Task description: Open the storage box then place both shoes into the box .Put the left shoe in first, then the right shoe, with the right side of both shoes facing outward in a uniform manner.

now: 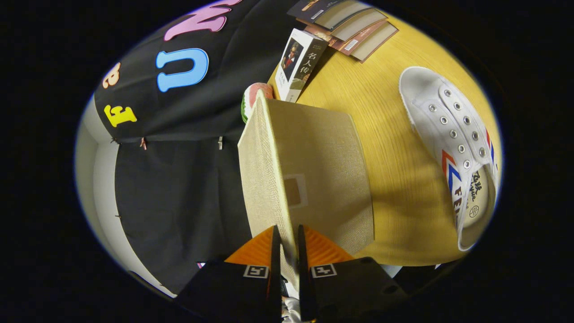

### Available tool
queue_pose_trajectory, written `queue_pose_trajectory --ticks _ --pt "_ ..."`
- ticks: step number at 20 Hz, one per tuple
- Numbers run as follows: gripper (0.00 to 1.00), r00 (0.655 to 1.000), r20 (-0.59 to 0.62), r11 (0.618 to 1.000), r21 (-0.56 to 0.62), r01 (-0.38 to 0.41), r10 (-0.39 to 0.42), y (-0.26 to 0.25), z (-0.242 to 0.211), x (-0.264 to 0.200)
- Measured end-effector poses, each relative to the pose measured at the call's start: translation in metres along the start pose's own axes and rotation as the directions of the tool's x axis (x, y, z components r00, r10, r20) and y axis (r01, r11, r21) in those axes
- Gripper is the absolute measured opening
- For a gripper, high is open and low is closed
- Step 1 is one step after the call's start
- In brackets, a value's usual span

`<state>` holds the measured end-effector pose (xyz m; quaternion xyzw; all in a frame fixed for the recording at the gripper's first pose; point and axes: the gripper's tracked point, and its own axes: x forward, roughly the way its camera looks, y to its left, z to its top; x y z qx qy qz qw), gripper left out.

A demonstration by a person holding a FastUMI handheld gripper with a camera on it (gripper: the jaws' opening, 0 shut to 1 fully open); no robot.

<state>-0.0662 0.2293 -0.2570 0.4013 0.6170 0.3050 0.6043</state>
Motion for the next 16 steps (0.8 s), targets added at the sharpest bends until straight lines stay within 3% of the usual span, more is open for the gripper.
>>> queue_pose_trajectory --ticks 2,7,12,16 --pt "0.07 0.999 0.01 0.998 -0.049 0.048 -0.048 0.001 0.0 -0.002" --pt "0.05 0.99 0.04 0.978 -0.15 0.142 -0.138 0.016 0.005 -0.01" --pt "0.05 0.995 0.078 0.993 -0.096 0.066 -0.059 0.067 0.005 -0.015" --pt "0.05 0.995 0.102 0.993 -0.118 0.028 -0.016 0.111 -0.001 -0.015"
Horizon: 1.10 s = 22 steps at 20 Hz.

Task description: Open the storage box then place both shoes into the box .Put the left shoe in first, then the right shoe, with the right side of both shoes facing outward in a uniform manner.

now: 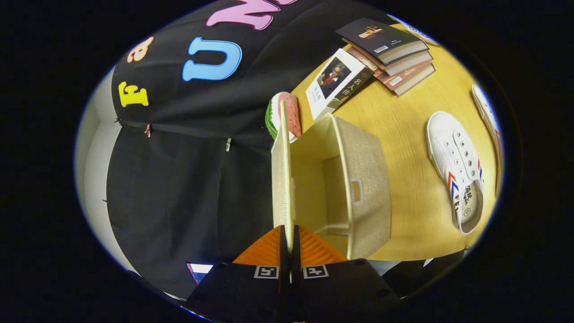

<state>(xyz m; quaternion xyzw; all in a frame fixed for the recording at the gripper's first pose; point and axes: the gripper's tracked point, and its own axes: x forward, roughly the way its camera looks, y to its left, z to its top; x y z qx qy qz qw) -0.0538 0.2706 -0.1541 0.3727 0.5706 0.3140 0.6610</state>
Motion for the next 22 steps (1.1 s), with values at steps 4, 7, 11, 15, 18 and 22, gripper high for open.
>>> queue_pose_trajectory --ticks 4,7,11,15,18,22 --pt "0.05 0.997 0.02 0.995 -0.064 -0.078 0.08 0.064 -0.001 0.01" --pt "0.05 0.994 0.002 0.986 -0.127 -0.111 0.112 0.099 -0.012 0.026" --pt "0.05 0.989 -0.05 0.977 -0.157 -0.143 0.136 0.142 -0.031 0.069" --pt "0.05 0.991 -0.064 0.964 -0.23 -0.133 0.121 0.17 -0.048 0.125" --pt "0.05 0.992 -0.086 0.962 -0.249 -0.107 0.088 0.177 -0.064 0.163" --pt "0.05 0.995 -0.087 0.96 -0.272 -0.068 0.046 0.177 -0.073 0.198"
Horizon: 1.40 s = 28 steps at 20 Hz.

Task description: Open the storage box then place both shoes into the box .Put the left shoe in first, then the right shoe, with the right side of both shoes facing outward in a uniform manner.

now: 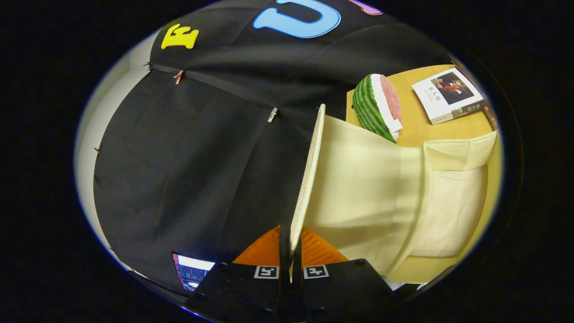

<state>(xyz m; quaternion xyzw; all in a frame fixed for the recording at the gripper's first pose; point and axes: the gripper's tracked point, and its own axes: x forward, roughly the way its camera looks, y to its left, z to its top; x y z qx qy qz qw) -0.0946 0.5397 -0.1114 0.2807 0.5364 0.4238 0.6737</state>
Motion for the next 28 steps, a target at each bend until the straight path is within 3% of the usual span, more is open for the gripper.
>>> queue_pose_trajectory --ticks 4,8,13,17,20,28 --pt "0.12 0.998 0.052 1.0 0.023 0.017 -0.018 0.002 0.016 0.01" --pt "0.99 0.979 0.191 0.995 -0.048 0.088 -0.077 -0.017 0.054 -0.03" --pt "0.98 0.921 0.334 0.953 -0.154 0.262 -0.199 -0.08 0.088 -0.13" --pt "0.98 0.837 0.408 0.842 -0.241 0.483 -0.363 -0.165 0.096 -0.212" --pt "0.98 0.782 0.417 0.759 -0.27 0.593 -0.463 -0.23 0.09 -0.262" --pt "0.99 0.687 0.332 0.661 -0.205 0.722 -0.647 -0.375 0.051 -0.346"
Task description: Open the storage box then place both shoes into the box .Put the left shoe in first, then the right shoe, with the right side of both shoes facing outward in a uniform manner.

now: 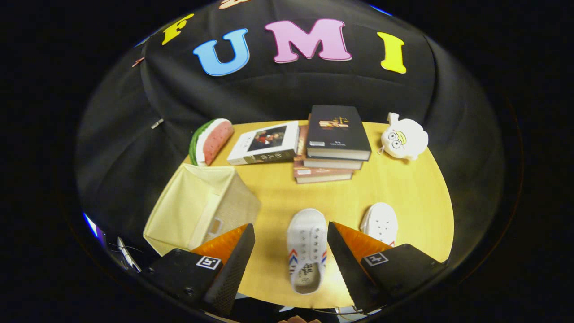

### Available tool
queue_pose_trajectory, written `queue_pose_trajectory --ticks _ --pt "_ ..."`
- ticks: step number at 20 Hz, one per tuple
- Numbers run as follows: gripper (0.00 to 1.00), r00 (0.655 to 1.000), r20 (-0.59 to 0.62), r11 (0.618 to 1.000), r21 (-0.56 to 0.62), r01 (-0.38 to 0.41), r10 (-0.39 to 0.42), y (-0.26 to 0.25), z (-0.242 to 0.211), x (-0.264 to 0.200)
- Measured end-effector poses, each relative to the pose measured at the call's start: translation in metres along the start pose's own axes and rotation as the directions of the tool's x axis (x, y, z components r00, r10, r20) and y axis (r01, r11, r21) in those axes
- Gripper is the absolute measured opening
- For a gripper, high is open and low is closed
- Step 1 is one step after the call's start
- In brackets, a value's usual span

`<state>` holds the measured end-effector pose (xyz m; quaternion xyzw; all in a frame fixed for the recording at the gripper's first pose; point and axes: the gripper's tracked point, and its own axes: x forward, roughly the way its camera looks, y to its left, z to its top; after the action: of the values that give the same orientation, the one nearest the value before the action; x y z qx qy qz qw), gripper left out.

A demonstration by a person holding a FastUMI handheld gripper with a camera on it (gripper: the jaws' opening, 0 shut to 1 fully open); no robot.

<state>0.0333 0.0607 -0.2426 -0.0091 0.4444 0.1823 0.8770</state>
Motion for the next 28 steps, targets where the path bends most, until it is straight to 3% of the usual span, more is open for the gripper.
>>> queue_pose_trajectory --ticks 7,13,21,24,26,27,28 --pt "0.99 0.989 -0.15 1.0 -0.014 -0.004 0.002 -0.043 -0.066 0.042" --pt "0.99 0.976 -0.216 0.999 -0.046 -0.013 0.003 -0.06 -0.094 0.08" --pt "0.97 0.946 -0.304 0.994 0.037 -0.105 0.111 -0.046 -0.116 0.1" --pt "0.82 0.925 -0.342 0.983 0.127 -0.129 0.166 -0.035 -0.121 0.103" --pt "0.66 0.912 -0.352 0.971 0.183 -0.155 0.212 -0.028 -0.121 0.103" --pt "0.49 0.909 -0.349 0.966 0.205 -0.161 0.226 -0.026 -0.121 0.102" --pt "0.44 0.906 -0.351 0.961 0.221 -0.164 0.235 -0.024 -0.122 0.104"
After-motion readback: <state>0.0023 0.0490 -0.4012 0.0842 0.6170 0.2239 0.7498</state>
